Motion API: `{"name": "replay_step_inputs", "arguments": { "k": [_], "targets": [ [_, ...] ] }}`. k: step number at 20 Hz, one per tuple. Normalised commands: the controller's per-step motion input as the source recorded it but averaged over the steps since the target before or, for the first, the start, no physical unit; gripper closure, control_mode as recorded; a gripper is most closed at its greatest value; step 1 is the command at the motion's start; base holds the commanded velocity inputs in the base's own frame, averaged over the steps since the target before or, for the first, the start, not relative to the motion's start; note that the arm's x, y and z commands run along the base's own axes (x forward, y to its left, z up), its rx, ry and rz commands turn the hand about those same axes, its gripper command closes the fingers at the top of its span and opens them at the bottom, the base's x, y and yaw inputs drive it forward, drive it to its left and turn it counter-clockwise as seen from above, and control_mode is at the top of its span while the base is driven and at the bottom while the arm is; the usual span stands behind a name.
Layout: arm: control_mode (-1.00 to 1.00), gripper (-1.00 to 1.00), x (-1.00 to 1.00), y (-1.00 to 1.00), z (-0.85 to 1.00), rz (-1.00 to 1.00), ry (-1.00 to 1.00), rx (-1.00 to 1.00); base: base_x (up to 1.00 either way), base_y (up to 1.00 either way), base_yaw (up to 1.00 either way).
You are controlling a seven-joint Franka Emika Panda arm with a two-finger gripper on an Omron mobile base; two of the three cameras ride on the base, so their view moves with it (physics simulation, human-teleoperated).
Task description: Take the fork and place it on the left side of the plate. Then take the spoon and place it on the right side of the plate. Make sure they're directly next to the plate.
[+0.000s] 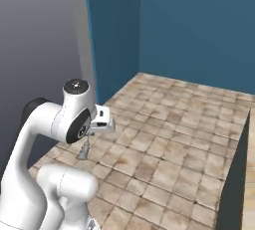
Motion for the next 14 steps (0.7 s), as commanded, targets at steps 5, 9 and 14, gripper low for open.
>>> {"name": "replay_step_inputs", "arguments": {
  "k": [5,9,14],
  "targets": [
    [1.0,1.0,0.0,0.0,0.0,0.0,0.0,0.0,1.0,0.04,-0.39],
    [1.0,1.0,0.0,0.0,0.0,0.0,0.0,0.0,1.0,0.13,-0.35],
    [1.0,1.0,0.0,0.0,0.0,0.0,0.0,0.0,1.0,0.0,-0.32]
  ]
}}
